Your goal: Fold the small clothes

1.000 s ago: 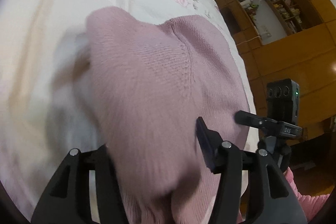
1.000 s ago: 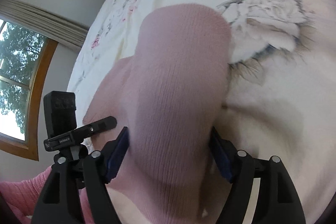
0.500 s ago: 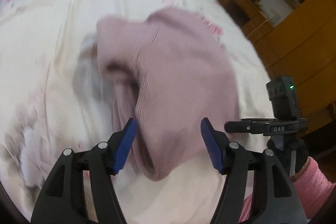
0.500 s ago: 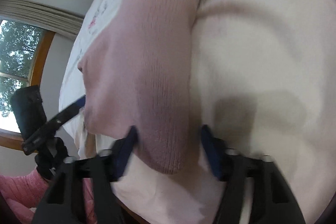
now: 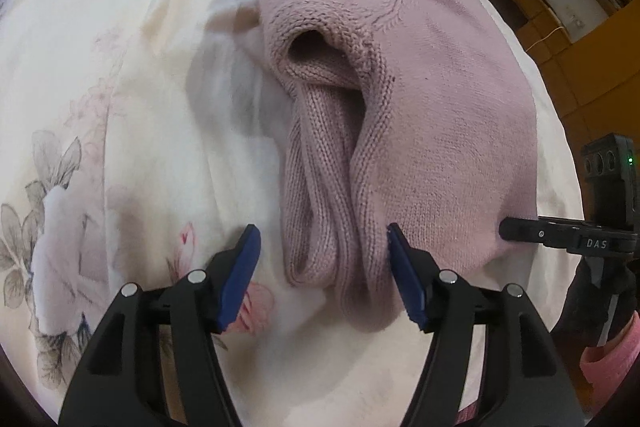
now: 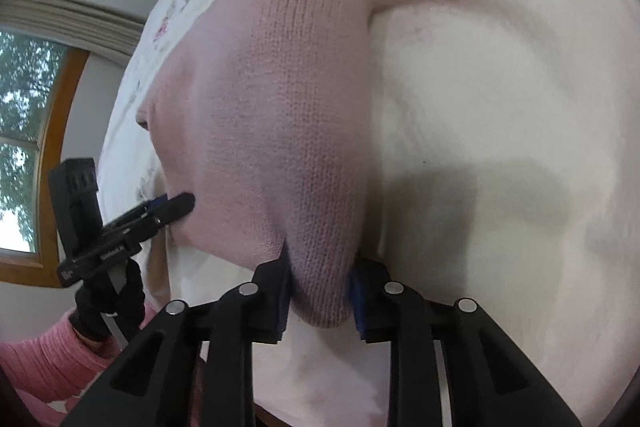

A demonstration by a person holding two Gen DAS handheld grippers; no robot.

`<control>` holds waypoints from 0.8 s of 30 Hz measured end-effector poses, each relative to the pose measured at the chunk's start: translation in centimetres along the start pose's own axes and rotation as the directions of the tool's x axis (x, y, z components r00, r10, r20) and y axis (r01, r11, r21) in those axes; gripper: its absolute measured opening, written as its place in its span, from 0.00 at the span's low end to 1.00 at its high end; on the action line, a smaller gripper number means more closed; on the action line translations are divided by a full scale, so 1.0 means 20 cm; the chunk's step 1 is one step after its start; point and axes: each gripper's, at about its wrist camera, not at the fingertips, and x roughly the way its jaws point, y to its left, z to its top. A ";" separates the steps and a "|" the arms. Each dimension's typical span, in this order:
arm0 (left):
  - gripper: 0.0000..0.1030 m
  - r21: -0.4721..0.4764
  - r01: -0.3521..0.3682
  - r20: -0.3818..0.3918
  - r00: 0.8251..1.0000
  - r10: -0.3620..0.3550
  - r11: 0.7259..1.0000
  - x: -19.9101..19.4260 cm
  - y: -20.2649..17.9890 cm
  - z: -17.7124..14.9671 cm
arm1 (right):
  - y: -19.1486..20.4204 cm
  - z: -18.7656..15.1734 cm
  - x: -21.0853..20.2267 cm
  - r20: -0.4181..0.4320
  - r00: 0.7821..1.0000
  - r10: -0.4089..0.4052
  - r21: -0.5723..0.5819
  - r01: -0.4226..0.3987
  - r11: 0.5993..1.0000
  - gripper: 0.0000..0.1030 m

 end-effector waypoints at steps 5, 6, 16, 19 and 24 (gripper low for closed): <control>0.61 -0.004 -0.030 0.025 0.999 0.030 1.000 -0.14 -0.06 -0.03 | 0.09 -0.05 -0.12 0.065 0.988 -0.138 -0.051 0.142 0.989 0.62; 0.61 -0.003 -0.032 0.037 0.999 0.032 0.999 -0.18 -0.07 -0.04 | 0.12 -0.07 -0.16 0.085 0.982 -0.171 -0.052 0.176 0.983 0.68; 0.75 -0.011 -0.109 0.099 0.989 0.109 0.994 -0.52 -0.22 -0.13 | 0.40 -0.21 -0.37 0.237 0.878 -0.416 -0.084 0.445 0.892 0.93; 0.76 -0.011 -0.120 0.106 0.987 0.121 0.993 -0.58 -0.25 -0.15 | 0.46 -0.23 -0.38 0.253 0.884 -0.393 -0.071 0.422 0.904 0.94; 0.78 -0.006 -0.146 0.113 0.983 0.146 0.989 -0.66 -0.32 -0.19 | 0.51 -0.28 -0.45 0.258 0.882 -0.394 -0.039 0.417 0.908 0.95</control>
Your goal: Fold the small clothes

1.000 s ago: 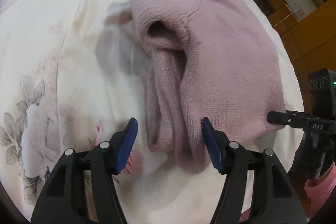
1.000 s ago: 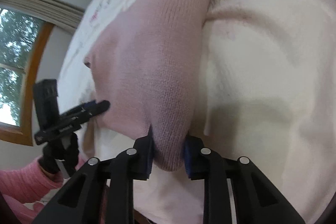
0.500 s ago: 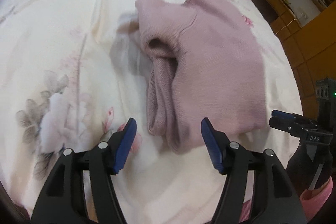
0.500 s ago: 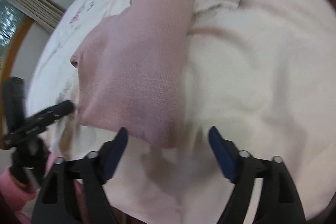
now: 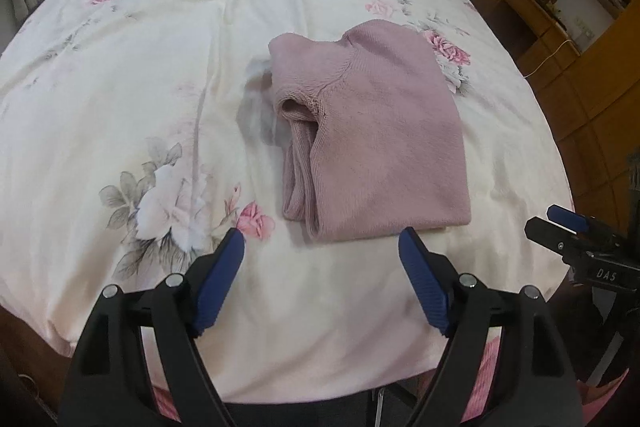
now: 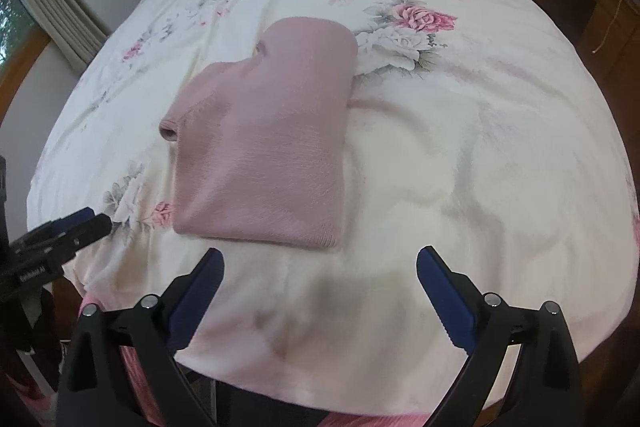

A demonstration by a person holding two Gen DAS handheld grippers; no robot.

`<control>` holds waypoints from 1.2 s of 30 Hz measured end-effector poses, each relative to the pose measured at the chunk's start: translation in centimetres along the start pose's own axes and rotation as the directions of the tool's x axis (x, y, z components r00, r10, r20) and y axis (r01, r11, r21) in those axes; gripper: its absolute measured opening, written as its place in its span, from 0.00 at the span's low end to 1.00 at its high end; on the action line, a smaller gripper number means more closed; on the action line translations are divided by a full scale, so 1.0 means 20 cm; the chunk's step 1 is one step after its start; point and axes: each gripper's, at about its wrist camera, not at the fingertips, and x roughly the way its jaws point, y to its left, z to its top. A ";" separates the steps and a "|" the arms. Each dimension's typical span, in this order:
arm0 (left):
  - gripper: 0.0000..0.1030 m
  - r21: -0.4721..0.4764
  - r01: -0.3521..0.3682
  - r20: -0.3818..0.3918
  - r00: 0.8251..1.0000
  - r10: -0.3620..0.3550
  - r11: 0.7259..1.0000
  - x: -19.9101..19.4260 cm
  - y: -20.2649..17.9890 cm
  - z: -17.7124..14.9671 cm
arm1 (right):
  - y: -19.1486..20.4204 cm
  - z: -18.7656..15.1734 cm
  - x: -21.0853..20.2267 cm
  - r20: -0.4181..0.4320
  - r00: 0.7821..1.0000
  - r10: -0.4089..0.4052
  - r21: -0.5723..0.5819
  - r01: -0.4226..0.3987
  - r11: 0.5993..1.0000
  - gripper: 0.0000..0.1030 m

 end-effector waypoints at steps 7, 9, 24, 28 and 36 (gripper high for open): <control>0.78 0.016 -0.017 0.011 1.000 0.017 1.000 -0.10 -0.07 -0.04 | 0.06 0.00 -0.18 0.046 0.997 -0.060 -0.009 0.061 0.998 0.96; 0.78 0.014 -0.024 0.023 0.999 0.024 1.000 -0.13 -0.08 -0.04 | 0.07 0.00 -0.22 0.067 0.994 -0.083 -0.019 0.085 0.996 0.96; 0.78 0.023 -0.060 0.055 0.997 0.059 0.998 -0.23 -0.14 -0.05 | 0.13 -0.01 -0.31 0.079 0.987 -0.140 -0.034 0.143 0.989 0.96; 0.78 0.044 -0.079 0.065 0.995 0.076 0.996 -0.24 -0.16 -0.05 | 0.13 -0.01 -0.30 0.080 0.986 -0.149 -0.033 0.152 0.988 0.96; 0.78 0.053 -0.079 0.054 0.996 0.076 0.996 -0.22 -0.18 -0.05 | 0.11 -0.01 -0.29 0.085 0.982 -0.168 -0.031 0.171 0.985 0.96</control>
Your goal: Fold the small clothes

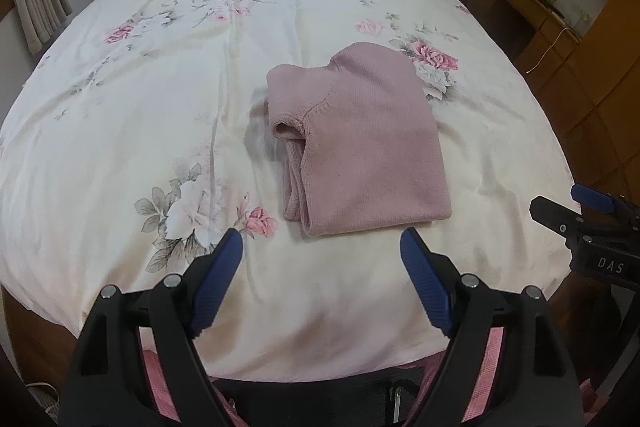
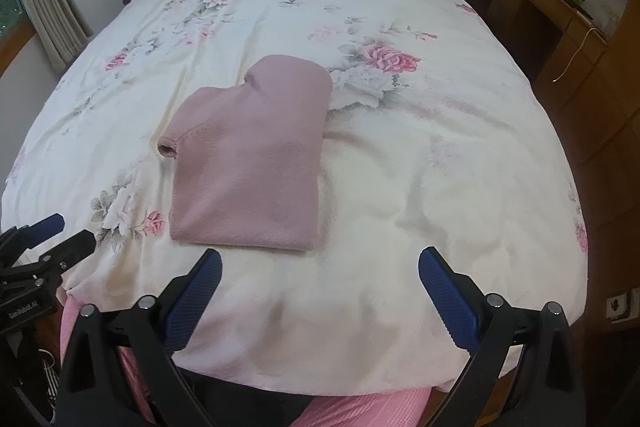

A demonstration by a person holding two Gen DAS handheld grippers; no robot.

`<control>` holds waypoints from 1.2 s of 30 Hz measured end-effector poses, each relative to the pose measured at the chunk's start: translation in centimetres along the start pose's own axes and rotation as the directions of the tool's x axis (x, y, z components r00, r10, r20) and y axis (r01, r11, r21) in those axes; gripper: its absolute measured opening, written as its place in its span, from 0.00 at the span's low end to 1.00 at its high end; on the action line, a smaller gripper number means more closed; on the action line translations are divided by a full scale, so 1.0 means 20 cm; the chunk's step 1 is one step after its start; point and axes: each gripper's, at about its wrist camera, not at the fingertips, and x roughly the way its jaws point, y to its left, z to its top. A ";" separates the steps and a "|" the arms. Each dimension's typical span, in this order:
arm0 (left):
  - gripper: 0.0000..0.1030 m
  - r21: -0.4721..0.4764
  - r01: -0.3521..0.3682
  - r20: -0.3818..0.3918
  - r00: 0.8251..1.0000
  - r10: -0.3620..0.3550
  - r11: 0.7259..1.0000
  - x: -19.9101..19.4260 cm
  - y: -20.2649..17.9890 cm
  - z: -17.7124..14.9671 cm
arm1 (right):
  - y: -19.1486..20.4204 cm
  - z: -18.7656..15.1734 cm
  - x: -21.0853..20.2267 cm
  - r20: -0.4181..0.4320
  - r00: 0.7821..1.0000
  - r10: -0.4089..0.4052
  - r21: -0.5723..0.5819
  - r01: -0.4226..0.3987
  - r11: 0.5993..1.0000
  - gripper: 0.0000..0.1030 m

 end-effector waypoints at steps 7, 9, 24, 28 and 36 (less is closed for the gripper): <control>0.78 -0.002 -0.003 -0.009 1.000 0.003 1.000 0.01 0.00 0.00 | -0.03 0.00 0.03 -0.008 1.000 -0.002 0.010 0.002 1.000 0.96; 0.78 -0.003 -0.003 -0.008 1.000 0.003 1.000 0.01 0.00 0.00 | -0.03 0.00 0.03 -0.012 1.000 -0.003 0.010 0.003 1.000 0.96; 0.78 0.015 -0.011 -0.009 1.000 0.011 1.000 0.02 -0.03 0.00 | -0.05 0.01 0.06 -0.025 1.000 -0.005 0.014 0.005 1.000 0.96; 0.78 0.018 -0.012 -0.011 1.000 0.012 1.000 0.03 -0.03 0.00 | -0.05 0.00 0.07 -0.033 0.999 -0.006 0.021 0.006 1.000 0.96; 0.78 0.019 -0.014 -0.014 1.000 0.014 1.000 0.04 -0.04 -0.01 | -0.05 -0.01 0.09 -0.042 0.999 -0.017 0.029 0.019 0.999 0.96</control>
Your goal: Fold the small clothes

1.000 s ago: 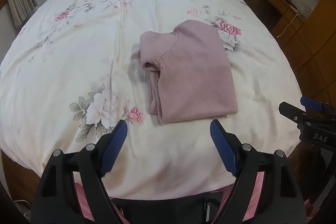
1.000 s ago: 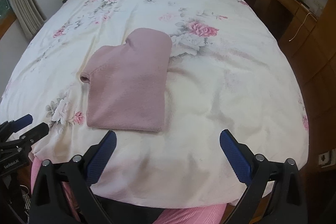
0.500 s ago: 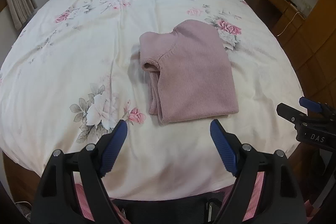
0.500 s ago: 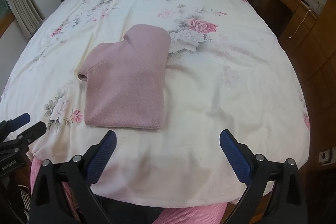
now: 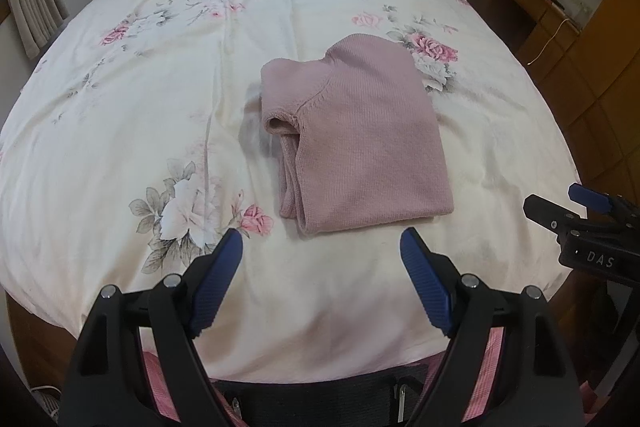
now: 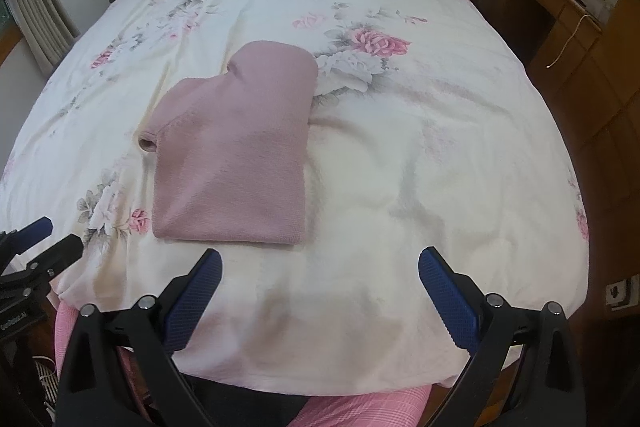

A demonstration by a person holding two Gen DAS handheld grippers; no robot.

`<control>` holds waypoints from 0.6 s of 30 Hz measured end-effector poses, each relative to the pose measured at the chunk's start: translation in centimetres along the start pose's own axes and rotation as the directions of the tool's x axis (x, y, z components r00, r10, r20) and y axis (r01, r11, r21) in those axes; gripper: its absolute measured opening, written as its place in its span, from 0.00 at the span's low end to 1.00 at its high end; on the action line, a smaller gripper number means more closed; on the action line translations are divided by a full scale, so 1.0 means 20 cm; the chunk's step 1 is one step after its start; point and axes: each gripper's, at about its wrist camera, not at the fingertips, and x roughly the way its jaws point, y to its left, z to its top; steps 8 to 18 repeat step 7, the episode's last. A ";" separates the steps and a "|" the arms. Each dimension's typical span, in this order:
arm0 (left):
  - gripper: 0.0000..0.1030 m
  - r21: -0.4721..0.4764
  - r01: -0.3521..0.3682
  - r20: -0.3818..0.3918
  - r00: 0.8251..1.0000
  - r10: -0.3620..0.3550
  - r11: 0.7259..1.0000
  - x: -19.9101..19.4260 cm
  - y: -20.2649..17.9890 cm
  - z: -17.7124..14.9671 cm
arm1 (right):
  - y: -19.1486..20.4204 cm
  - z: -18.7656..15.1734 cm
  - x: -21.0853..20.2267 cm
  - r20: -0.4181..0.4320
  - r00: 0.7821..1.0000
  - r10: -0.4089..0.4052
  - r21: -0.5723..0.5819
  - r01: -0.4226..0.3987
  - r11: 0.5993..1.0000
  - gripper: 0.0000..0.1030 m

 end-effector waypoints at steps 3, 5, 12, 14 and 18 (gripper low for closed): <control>0.78 0.000 0.000 -0.001 1.000 0.000 1.000 0.00 0.00 0.00 | -0.01 0.00 0.01 -0.008 1.000 0.010 0.012 -0.010 1.000 0.96; 0.78 0.000 0.000 -0.002 1.000 0.000 1.000 0.00 0.00 0.00 | -0.01 -0.01 0.01 -0.009 1.000 0.012 0.015 -0.011 1.000 0.96; 0.78 0.000 0.001 -0.003 1.000 -0.001 1.000 0.01 0.00 0.00 | -0.01 -0.01 0.01 -0.008 1.000 0.003 0.013 -0.003 1.000 0.96; 0.78 0.000 0.001 -0.003 1.000 -0.001 1.000 0.01 0.00 0.00 | -0.01 -0.01 0.01 -0.008 1.000 0.003 0.013 -0.003 1.000 0.96; 0.78 0.000 0.001 -0.003 1.000 -0.001 1.000 0.01 0.00 0.00 | -0.01 -0.01 0.01 -0.008 1.000 0.003 0.013 -0.003 1.000 0.96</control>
